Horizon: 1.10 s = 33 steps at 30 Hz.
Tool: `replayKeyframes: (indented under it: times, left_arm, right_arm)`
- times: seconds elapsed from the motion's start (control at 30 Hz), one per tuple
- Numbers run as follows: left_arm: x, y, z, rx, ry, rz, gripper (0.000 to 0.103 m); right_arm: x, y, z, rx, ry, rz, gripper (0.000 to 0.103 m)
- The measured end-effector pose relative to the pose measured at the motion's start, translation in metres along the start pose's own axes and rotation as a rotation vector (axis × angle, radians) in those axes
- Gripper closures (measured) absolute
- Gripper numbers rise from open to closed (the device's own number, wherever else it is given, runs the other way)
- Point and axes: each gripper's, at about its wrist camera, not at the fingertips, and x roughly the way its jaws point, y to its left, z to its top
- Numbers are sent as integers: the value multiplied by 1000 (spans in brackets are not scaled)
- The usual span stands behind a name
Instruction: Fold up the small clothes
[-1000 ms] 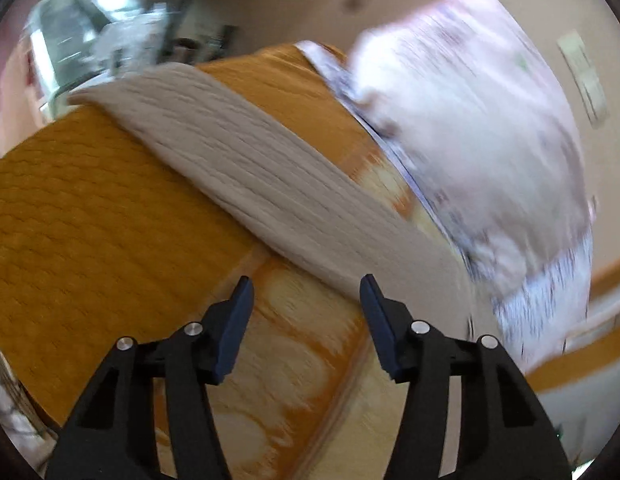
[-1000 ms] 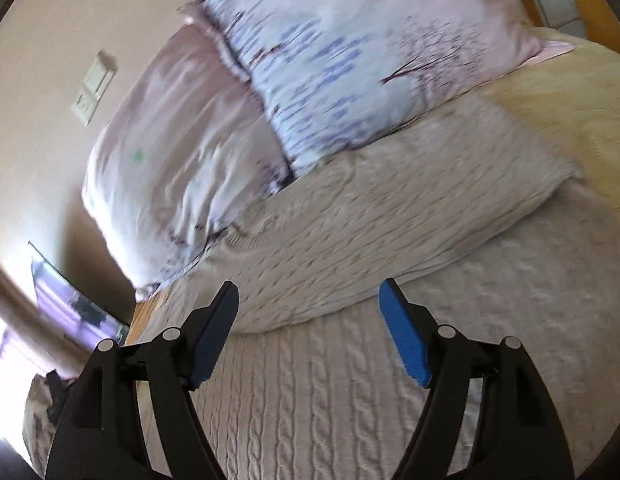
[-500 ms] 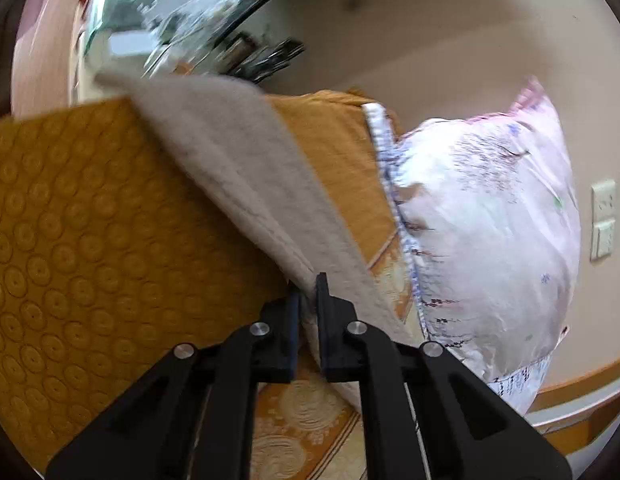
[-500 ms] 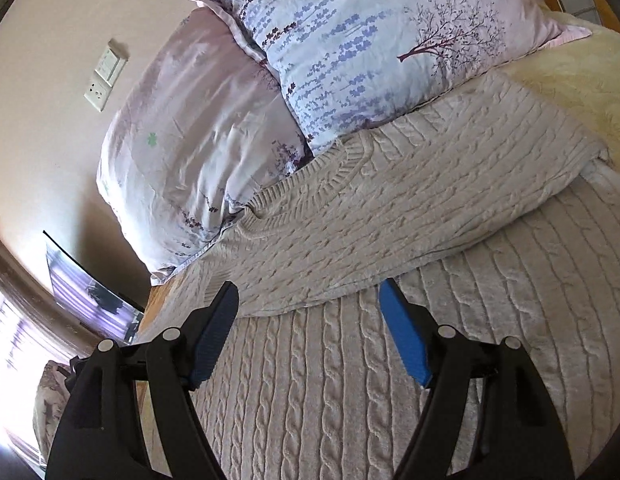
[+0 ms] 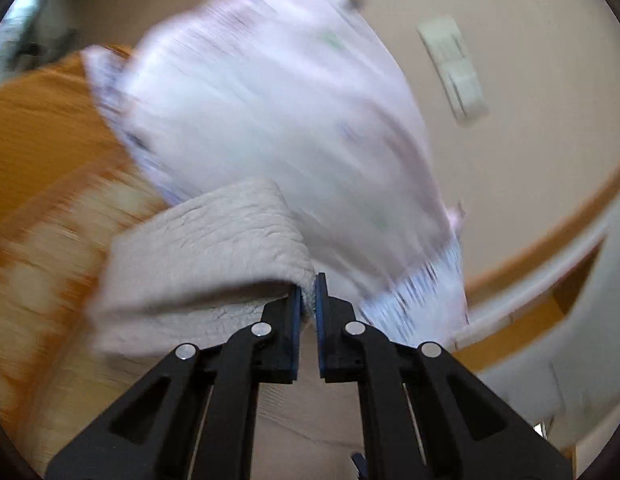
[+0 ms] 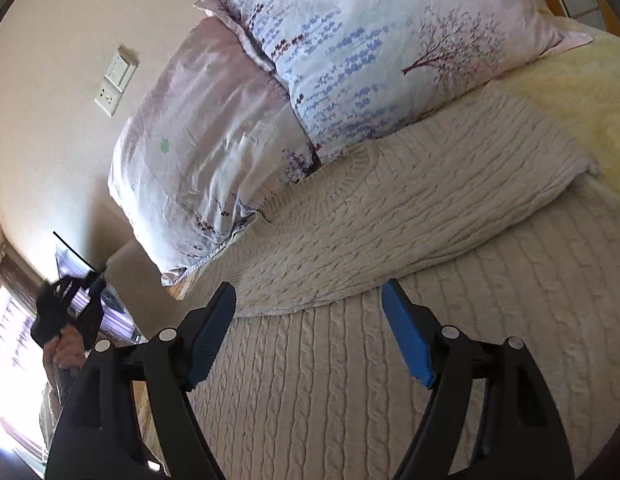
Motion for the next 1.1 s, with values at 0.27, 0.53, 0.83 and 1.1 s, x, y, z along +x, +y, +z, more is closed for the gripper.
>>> replayKeyframes:
  times: [0.27,0.53,0.83,1.1]
  left_arm:
    - [138,-62,-111,132,305,7,97]
    - [205,-75,-183,265,577,107,58]
    - [94,-32,-120,369,383,159,56]
    - [87,28,-102,358,368,377,85]
  right_arm:
    - [-34,-10,10,-23,-74,-70,26]
    - [-50,-19,19,-27,-83,-144,26]
    - [-7,73,32,-471,43,-117,27]
    - [103,159,-14,-970,233,-126,53]
